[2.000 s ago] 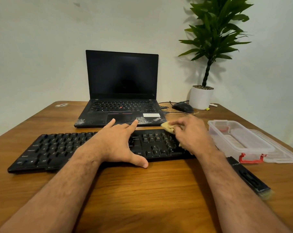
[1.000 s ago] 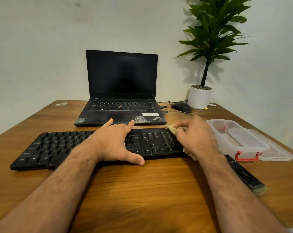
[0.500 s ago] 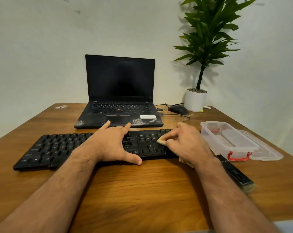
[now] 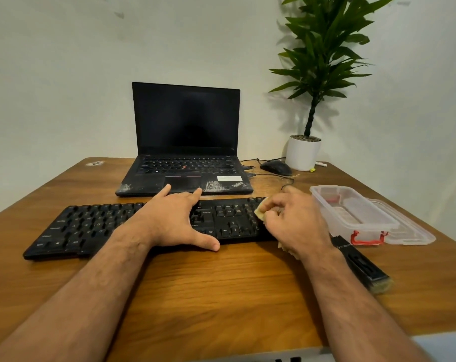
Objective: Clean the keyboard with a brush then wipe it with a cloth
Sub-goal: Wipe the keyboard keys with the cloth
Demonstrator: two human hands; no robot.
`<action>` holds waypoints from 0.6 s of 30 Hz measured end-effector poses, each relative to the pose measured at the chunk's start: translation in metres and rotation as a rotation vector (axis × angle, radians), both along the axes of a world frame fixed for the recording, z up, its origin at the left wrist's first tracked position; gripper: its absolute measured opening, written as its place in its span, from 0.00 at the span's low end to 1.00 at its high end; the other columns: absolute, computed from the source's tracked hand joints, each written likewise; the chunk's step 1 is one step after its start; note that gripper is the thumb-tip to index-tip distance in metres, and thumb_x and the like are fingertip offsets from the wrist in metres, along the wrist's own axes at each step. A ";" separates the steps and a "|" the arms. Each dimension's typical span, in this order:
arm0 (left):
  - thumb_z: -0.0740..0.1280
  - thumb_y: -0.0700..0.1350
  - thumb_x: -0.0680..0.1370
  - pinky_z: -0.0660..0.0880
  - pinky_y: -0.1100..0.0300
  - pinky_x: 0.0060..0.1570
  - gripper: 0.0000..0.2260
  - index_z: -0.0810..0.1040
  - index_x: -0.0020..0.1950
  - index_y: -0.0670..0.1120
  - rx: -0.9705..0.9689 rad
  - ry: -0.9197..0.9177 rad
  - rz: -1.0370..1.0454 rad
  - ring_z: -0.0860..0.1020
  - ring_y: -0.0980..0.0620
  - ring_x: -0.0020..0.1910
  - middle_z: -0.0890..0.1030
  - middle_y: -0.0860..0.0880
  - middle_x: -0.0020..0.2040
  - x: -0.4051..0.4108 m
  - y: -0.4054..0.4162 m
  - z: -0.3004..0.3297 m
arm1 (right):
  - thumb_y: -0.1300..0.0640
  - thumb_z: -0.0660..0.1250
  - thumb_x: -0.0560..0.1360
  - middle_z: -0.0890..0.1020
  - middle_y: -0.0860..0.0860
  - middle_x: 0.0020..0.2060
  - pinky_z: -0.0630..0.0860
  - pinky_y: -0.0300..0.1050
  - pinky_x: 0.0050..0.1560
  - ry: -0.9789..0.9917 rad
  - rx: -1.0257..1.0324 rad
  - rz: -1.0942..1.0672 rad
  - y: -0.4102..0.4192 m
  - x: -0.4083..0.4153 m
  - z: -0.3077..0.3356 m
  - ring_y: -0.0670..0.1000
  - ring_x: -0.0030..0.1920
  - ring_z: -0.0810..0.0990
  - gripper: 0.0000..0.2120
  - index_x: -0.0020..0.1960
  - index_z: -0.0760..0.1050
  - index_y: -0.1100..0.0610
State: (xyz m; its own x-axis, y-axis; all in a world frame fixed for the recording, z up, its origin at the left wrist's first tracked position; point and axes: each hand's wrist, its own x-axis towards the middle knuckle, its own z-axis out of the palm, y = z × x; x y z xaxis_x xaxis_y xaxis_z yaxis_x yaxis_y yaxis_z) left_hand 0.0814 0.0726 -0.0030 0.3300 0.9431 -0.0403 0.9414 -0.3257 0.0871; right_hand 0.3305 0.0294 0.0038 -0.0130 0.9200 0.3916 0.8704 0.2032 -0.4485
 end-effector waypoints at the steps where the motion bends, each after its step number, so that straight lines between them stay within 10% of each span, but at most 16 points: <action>1: 0.55 0.86 0.51 0.37 0.47 0.78 0.67 0.45 0.82 0.50 0.001 -0.001 -0.002 0.59 0.54 0.78 0.61 0.51 0.80 0.000 0.000 0.000 | 0.58 0.66 0.76 0.74 0.40 0.53 0.75 0.34 0.45 0.024 -0.019 0.071 -0.002 -0.002 0.000 0.42 0.54 0.74 0.13 0.53 0.84 0.45; 18: 0.57 0.86 0.51 0.36 0.47 0.78 0.68 0.46 0.82 0.50 0.003 -0.016 -0.008 0.58 0.54 0.78 0.60 0.51 0.80 0.000 0.001 -0.002 | 0.56 0.65 0.80 0.78 0.49 0.63 0.73 0.48 0.68 -0.010 -0.007 -0.114 0.034 -0.001 -0.008 0.47 0.59 0.75 0.12 0.60 0.82 0.46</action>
State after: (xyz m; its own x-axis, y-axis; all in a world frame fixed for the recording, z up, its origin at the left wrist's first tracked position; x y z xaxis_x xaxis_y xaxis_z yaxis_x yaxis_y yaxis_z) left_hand 0.0810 0.0735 -0.0046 0.3379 0.9406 -0.0323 0.9373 -0.3333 0.1015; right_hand 0.3300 0.0629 -0.0037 0.0883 0.9184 0.3857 0.8924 0.0991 -0.4403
